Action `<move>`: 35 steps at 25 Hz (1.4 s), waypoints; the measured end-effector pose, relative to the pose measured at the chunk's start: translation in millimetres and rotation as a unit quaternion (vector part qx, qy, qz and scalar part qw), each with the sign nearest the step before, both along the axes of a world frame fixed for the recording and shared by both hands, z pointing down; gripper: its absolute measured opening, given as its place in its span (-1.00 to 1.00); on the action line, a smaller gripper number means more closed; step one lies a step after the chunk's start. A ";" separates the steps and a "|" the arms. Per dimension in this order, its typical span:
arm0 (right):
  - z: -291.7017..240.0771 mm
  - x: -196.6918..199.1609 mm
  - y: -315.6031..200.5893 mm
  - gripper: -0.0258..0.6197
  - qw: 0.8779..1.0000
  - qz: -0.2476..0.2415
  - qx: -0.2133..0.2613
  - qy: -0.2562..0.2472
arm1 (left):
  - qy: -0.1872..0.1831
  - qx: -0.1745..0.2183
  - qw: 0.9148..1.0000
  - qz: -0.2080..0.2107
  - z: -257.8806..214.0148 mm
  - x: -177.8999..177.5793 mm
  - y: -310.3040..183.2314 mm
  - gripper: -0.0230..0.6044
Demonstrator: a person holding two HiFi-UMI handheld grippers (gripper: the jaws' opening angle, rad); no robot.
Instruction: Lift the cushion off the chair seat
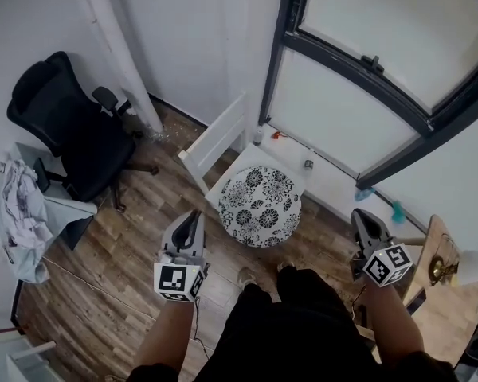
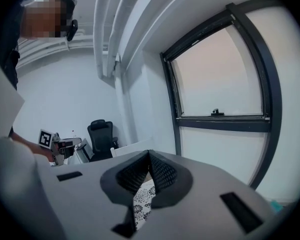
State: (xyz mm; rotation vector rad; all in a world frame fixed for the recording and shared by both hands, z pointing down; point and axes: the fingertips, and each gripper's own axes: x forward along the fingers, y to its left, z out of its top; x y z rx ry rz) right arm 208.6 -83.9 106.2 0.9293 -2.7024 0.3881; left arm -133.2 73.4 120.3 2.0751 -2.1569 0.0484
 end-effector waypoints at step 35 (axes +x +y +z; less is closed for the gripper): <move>301.7 -101.3 -155.9 -0.89 0.991 -0.112 -0.071 0.032 | 0.056 -0.133 0.986 -0.081 269.5 -1.9 -59.6 -0.82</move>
